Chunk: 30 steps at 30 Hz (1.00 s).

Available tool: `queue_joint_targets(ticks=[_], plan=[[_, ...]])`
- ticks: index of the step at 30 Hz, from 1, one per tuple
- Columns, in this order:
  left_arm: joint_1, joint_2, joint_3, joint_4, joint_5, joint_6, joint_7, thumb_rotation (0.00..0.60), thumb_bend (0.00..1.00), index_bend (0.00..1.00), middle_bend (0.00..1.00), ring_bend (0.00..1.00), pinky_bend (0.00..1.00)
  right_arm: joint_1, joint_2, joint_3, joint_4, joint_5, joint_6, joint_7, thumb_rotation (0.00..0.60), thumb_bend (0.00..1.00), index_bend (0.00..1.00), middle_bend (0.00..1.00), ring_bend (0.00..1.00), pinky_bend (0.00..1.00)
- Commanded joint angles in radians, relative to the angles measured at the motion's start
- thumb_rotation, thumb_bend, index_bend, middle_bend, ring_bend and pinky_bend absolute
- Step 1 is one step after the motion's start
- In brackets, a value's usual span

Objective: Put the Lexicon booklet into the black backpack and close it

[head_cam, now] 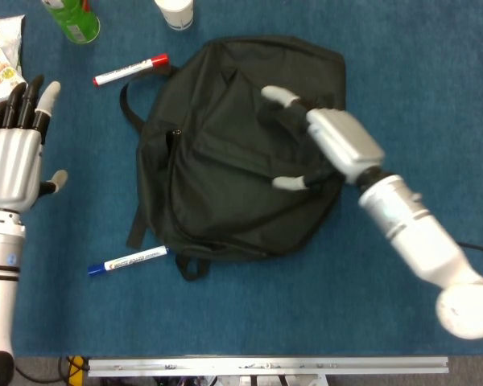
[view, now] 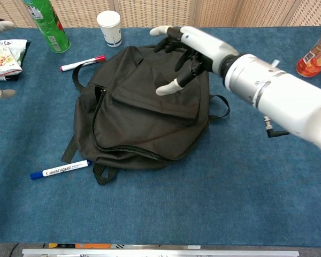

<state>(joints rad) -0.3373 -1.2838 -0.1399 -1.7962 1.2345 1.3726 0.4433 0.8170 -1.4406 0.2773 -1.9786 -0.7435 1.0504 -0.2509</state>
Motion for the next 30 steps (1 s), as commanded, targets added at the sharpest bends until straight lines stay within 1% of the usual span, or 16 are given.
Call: queue_joint_targets(ticks=[1, 2, 4, 7, 10, 12, 14, 17, 21, 23, 26, 30], plan=[[0.013, 0.018, 0.004, 0.005, 0.020, 0.006, -0.053, 0.600, 0.03, 0.00, 0.00, 0.00, 0.16, -0.070, 0.095, -0.040, -0.045, -0.069, 0.039, 0.025, 0.600, 0.05, 0.11, 0.27, 0.15, 0.33], [0.017, 0.022, 0.005, 0.008, 0.025, 0.008, -0.068, 0.600, 0.03, 0.00, 0.00, 0.00, 0.16, -0.085, 0.115, -0.052, -0.051, -0.087, 0.047, 0.026, 0.600, 0.10, 0.13, 0.29, 0.15, 0.34], [0.025, 0.029, 0.008, 0.018, 0.037, 0.011, -0.106, 0.600, 0.03, 0.00, 0.00, 0.00, 0.16, -0.130, 0.172, -0.093, -0.066, -0.127, 0.059, 0.038, 0.600, 0.19, 0.17, 0.32, 0.16, 0.37], [0.040, 0.033, 0.017, 0.044, 0.061, 0.022, -0.161, 0.600, 0.03, 0.00, 0.00, 0.00, 0.16, -0.201, 0.238, -0.147, -0.057, -0.209, 0.096, 0.069, 0.600, 0.27, 0.25, 0.37, 0.22, 0.44], [0.056, 0.040, 0.032, 0.069, 0.079, 0.028, -0.193, 0.600, 0.03, 0.01, 0.00, 0.00, 0.16, -0.267, 0.282, -0.199, -0.019, -0.312, 0.162, 0.065, 0.600, 0.30, 0.31, 0.43, 0.29, 0.50], [0.065, 0.051, 0.044, 0.082, 0.096, 0.032, -0.205, 0.600, 0.03, 0.01, 0.00, 0.00, 0.16, -0.315, 0.315, -0.235, 0.005, -0.380, 0.211, 0.067, 0.600, 0.30, 0.35, 0.45, 0.31, 0.53], [0.079, 0.061, 0.053, 0.098, 0.111, 0.049, -0.207, 0.600, 0.03, 0.01, 0.00, 0.00, 0.16, -0.367, 0.343, -0.264, 0.033, -0.440, 0.261, 0.091, 0.600, 0.30, 0.37, 0.46, 0.32, 0.54], [0.101, 0.061, 0.060, 0.130, 0.140, 0.089, -0.220, 0.600, 0.03, 0.04, 0.00, 0.00, 0.16, -0.429, 0.369, -0.288, 0.075, -0.501, 0.326, 0.137, 0.600, 0.30, 0.39, 0.47, 0.32, 0.54], [0.129, 0.071, 0.074, 0.168, 0.177, 0.130, -0.239, 0.600, 0.03, 0.05, 0.00, 0.00, 0.16, -0.517, 0.380, -0.312, 0.180, -0.579, 0.434, 0.161, 0.600, 0.30, 0.41, 0.47, 0.32, 0.54], [0.140, 0.079, 0.076, 0.172, 0.182, 0.143, -0.249, 0.600, 0.03, 0.05, 0.00, 0.00, 0.16, -0.551, 0.378, -0.316, 0.213, -0.589, 0.467, 0.178, 0.600, 0.29, 0.41, 0.47, 0.32, 0.54], [0.159, 0.094, 0.081, 0.174, 0.181, 0.151, -0.261, 0.600, 0.03, 0.05, 0.00, 0.00, 0.16, -0.591, 0.392, -0.317, 0.229, -0.595, 0.487, 0.217, 0.600, 0.27, 0.41, 0.47, 0.32, 0.54], [0.181, 0.107, 0.089, 0.170, 0.185, 0.167, -0.262, 0.600, 0.03, 0.05, 0.00, 0.00, 0.16, -0.625, 0.388, -0.308, 0.245, -0.601, 0.515, 0.205, 0.600, 0.26, 0.41, 0.47, 0.32, 0.54]])
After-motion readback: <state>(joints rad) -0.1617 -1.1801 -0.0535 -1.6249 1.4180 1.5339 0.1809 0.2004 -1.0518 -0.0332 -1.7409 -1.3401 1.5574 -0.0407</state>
